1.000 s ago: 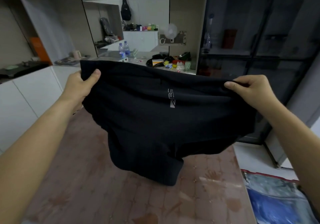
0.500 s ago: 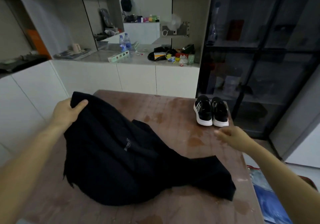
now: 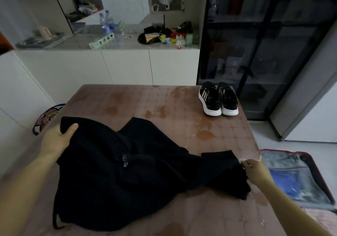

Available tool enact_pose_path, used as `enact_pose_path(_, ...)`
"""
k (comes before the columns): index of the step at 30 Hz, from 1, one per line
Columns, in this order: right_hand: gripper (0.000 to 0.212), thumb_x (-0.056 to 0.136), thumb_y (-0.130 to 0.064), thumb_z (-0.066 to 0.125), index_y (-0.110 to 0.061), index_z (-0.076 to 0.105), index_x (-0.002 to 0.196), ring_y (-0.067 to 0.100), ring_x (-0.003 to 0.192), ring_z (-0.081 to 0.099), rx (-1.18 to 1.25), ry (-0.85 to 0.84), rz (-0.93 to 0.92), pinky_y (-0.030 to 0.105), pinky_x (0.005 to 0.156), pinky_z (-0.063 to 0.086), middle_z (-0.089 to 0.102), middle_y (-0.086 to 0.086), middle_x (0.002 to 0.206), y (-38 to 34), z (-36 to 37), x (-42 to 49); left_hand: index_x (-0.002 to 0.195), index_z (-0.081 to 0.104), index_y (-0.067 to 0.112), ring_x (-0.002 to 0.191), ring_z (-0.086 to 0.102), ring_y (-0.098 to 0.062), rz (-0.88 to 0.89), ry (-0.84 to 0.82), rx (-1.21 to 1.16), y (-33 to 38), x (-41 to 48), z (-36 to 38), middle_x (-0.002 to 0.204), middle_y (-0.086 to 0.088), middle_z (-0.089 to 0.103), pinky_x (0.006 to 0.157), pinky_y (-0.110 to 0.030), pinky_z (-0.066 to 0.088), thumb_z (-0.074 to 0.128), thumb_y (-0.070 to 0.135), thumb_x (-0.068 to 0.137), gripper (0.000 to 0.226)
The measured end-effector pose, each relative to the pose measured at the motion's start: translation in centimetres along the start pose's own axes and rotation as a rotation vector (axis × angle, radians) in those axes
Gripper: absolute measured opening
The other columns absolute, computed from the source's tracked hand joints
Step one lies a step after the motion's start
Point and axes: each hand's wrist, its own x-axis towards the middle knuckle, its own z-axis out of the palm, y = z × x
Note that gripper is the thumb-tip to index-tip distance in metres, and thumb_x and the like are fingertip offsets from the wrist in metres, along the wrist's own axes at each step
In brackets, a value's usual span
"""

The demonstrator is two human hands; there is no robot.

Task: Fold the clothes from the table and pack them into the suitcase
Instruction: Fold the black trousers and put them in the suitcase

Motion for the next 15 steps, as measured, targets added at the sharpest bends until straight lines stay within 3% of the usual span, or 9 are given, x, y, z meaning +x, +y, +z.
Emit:
enact_pose_path(3,0.029,0.091,-0.018,0.052,-0.020,0.060,0.119,0.026,0.091,0.062,-0.279,-0.013,-0.038,0.035,0.077,0.052,0.065,0.005,0.113,-0.8,0.1,0.3,0.091,0.063,-0.006,0.089,0.059,-0.044,-0.026,-0.039,-0.017,-0.2,-0.1,1.3,0.086,-0.026,0.063,0.064,-0.036,0.034,0.056,0.034,0.093,0.041)
enact_pose_path(5,0.050,0.090,-0.018,0.053,-0.025,0.041,0.138,0.028,0.110,0.057,-0.411,-0.067,-0.149,0.036,0.080,0.050,0.045,0.002,0.139,-1.9,0.4,1.1,0.086,0.061,-0.004,0.083,0.060,-0.039,-0.058,-0.050,-0.045,-0.8,0.0,1.8,0.078,-0.017,0.059,0.057,-0.036,0.034,0.057,0.035,0.093,0.040)
enact_pose_path(7,0.068,0.090,-0.012,0.052,-0.028,0.021,0.149,0.028,0.125,0.047,-0.460,-0.167,-0.227,0.038,0.093,0.046,0.025,0.001,0.153,-2.9,1.2,2.0,0.082,0.060,-0.003,0.080,0.059,-0.037,-0.090,-0.032,-0.067,-1.2,0.1,1.7,0.076,-0.014,0.058,0.053,-0.034,0.033,0.057,0.035,0.093,0.040)
enact_pose_path(10,0.072,0.091,-0.008,0.049,-0.025,0.014,0.151,0.030,0.127,0.046,-0.499,-0.249,-0.213,0.037,0.100,0.043,0.029,0.008,0.151,-3.1,2.7,3.0,0.085,0.059,0.000,0.084,0.058,-0.039,-0.119,0.023,-0.076,-1.8,0.2,0.9,0.084,-0.020,0.060,0.064,-0.035,0.035,0.055,0.033,0.094,0.035)
enact_pose_path(13,0.055,0.090,-0.014,0.051,-0.022,0.036,0.142,0.029,0.116,0.053,-0.527,-0.228,-0.215,0.037,0.095,0.046,0.045,0.008,0.136,-2.1,3.3,3.7,0.092,0.061,-0.002,0.091,0.059,-0.045,-0.183,0.081,-0.115,-3.3,0.7,0.2,0.091,-0.026,0.063,0.069,-0.035,0.036,0.055,0.033,0.094,0.036)
enact_pose_path(15,0.027,0.089,-0.021,0.053,-0.030,0.052,0.114,0.028,0.104,0.056,-0.561,-0.217,-0.225,0.036,0.089,0.047,0.049,0.005,0.122,-1.9,3.0,3.8,0.101,0.062,0.000,0.094,0.060,-0.043,-0.185,0.075,-0.148,-4.5,1.2,0.2,0.099,-0.026,0.065,0.072,-0.039,0.042,0.055,0.040,0.094,0.041)
